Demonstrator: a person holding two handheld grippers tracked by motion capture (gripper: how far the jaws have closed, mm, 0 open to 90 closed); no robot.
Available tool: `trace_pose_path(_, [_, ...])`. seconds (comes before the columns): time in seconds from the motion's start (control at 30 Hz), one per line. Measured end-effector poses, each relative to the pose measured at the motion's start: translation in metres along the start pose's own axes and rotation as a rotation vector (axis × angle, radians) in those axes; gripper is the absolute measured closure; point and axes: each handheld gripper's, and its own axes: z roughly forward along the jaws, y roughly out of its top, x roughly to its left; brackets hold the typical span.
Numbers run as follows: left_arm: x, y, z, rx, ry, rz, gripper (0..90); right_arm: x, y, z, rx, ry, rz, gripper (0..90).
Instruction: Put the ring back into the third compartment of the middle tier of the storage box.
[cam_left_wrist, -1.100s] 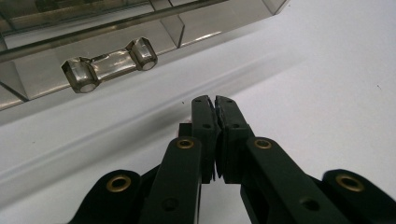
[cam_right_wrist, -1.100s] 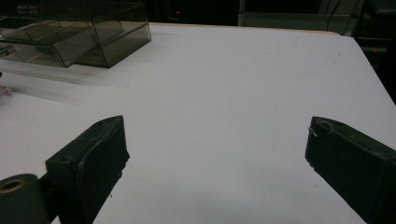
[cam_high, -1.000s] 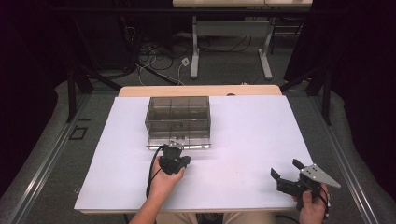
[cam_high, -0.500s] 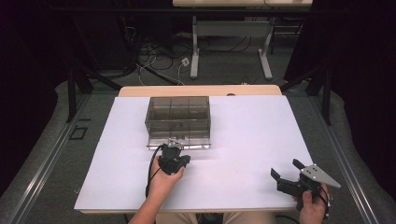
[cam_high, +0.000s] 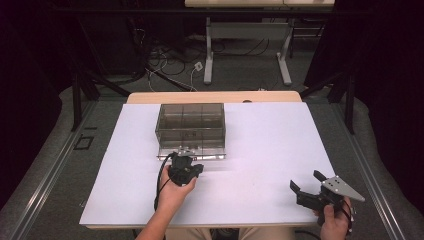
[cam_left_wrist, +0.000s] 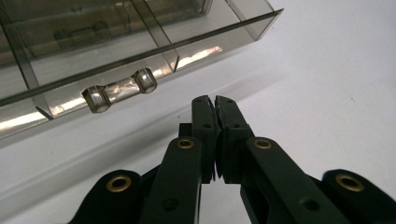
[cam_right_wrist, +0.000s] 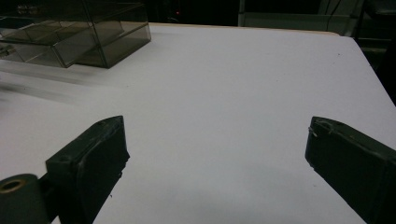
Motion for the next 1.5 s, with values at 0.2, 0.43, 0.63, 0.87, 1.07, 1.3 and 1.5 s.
trace_pose_path(0.2, [-0.001,0.005,-0.007,-0.02,0.0,0.011,87.5,0.0,0.0,-0.001,0.01,-0.003,-0.002,5.1])
trace_pose_path(0.43, [-0.002,0.01,-0.014,-0.046,0.01,0.014,87.5,0.001,0.0,-0.001,0.009,0.0,0.003,5.1])
trace_pose_path(0.63, [-0.003,0.018,-0.019,-0.063,0.012,0.02,87.5,0.001,0.0,-0.001,0.009,0.001,0.003,5.1])
trace_pose_path(0.87, [-0.005,0.025,-0.024,-0.078,0.015,0.029,87.5,0.0,0.0,-0.001,0.009,-0.002,-0.002,5.1])
trace_pose_path(1.07, [-0.008,0.032,-0.029,-0.089,0.018,0.042,87.5,0.0,0.0,0.0,0.003,0.0,0.001,5.2])
trace_pose_path(1.3, [-0.009,0.039,-0.034,-0.11,0.021,0.055,87.5,0.0,0.0,0.0,0.001,0.001,-0.002,5.1])
trace_pose_path(1.5, [-0.008,0.043,-0.037,-0.116,0.013,0.06,87.5,0.001,0.0,0.0,0.002,0.004,0.001,5.2])
